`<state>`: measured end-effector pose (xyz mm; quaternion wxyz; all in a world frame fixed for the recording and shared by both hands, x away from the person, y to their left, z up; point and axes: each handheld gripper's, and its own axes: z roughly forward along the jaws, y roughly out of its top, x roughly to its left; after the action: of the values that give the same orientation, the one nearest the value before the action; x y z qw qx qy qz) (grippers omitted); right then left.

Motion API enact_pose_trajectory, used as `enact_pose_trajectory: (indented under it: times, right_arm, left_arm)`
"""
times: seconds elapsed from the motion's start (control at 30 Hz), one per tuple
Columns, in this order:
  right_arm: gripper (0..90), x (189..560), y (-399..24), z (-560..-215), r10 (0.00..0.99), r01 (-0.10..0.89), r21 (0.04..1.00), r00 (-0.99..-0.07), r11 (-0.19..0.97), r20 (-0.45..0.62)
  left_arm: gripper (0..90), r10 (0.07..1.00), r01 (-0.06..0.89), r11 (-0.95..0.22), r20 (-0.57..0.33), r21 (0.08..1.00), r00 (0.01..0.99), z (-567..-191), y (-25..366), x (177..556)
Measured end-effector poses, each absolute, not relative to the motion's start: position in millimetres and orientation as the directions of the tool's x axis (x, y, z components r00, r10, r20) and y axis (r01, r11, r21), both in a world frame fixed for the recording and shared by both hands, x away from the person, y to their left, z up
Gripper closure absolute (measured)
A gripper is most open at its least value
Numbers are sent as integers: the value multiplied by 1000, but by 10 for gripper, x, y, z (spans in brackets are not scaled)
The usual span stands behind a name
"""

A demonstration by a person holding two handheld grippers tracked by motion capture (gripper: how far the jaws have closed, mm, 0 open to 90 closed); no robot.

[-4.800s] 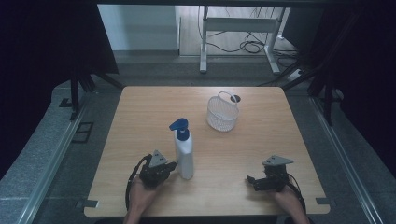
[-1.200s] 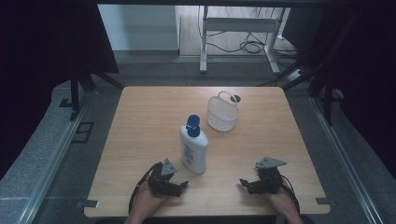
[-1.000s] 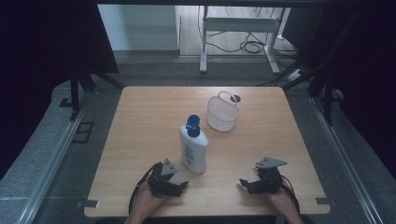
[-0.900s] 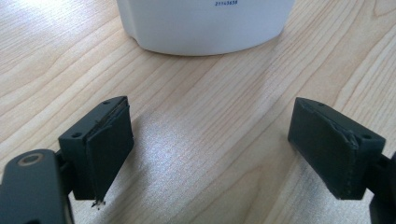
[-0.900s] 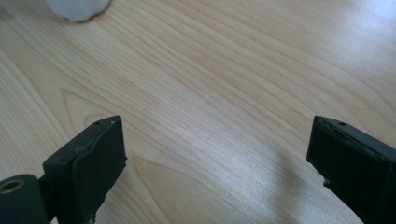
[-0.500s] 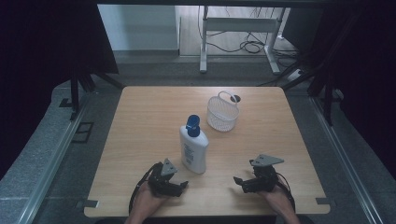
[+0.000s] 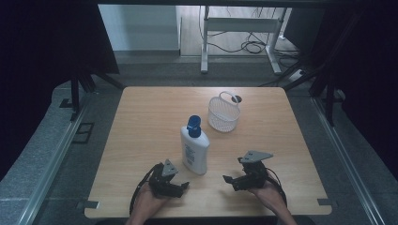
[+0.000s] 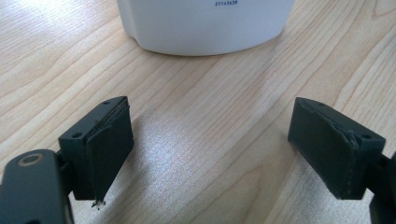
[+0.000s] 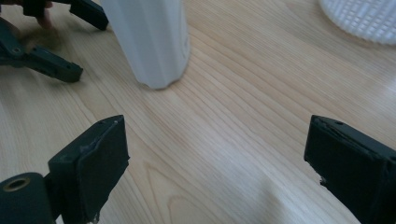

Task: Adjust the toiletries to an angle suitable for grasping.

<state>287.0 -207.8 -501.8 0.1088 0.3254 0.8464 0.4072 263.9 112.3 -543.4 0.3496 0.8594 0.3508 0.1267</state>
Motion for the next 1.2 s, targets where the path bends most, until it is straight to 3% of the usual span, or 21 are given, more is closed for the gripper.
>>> enact_pose_trajectory:
  times: [1.2]
  right_arm:
    - [104,3059,-1366,-4781,554,389,796,-829,464,82]
  left_arm:
    - [135,708,524,-499,-25,690,706,-5434,1077,2654]
